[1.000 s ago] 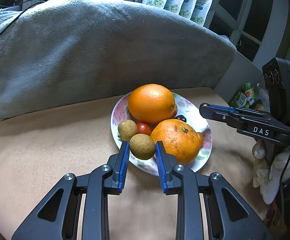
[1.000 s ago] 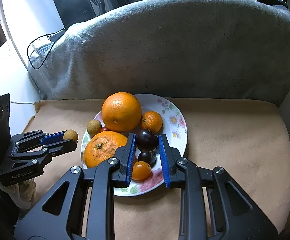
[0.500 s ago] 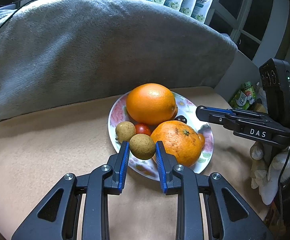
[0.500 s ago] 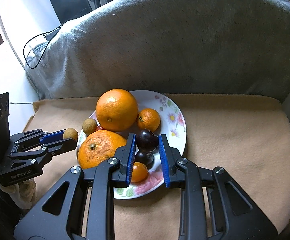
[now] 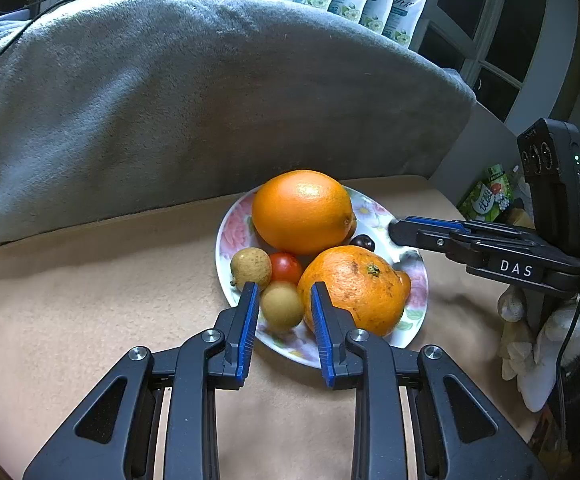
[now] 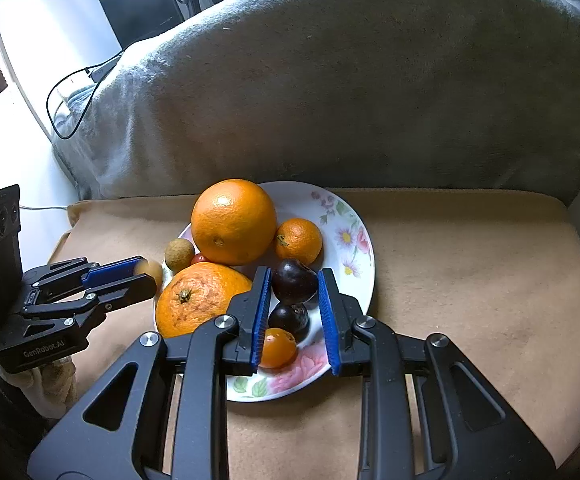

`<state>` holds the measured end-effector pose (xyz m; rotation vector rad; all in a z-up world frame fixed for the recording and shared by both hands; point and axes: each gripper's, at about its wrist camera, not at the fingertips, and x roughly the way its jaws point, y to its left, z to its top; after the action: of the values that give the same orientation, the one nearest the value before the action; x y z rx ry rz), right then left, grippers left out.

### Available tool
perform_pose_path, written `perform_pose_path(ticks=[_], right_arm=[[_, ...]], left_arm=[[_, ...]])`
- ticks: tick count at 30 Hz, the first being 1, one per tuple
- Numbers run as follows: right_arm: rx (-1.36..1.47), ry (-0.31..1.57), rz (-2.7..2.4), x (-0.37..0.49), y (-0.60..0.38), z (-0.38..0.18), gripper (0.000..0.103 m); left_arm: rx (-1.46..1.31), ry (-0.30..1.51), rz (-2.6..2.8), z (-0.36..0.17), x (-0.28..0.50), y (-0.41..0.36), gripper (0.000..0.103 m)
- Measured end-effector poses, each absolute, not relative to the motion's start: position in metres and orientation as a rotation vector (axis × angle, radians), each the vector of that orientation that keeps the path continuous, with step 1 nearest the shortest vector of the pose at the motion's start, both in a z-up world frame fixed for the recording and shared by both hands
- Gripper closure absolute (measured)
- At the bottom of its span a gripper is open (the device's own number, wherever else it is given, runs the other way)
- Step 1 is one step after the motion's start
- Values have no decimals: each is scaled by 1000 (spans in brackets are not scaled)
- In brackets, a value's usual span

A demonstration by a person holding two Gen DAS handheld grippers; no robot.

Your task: Organize fruits

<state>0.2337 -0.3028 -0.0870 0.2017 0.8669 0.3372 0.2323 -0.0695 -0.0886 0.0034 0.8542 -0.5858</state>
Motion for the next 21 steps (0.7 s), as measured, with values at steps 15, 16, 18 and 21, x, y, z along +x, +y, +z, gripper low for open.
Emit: perform_pose_path(ticks=[15,16,18,21], right_arm=[[202,818,320,230,-303,-76,22],[201,816,319,230,-302,-76,21],[201,813,317,230,-302,-75,19],[200,808,312,229,-303,-73,14]], left_arm=[[27,817,-571,-81,228,-72,44],[28,813,-566,-80,228,-72,39],[29,805,-556,-78,227,-71,35],[39,798,-547,-76,226,-72,30]])
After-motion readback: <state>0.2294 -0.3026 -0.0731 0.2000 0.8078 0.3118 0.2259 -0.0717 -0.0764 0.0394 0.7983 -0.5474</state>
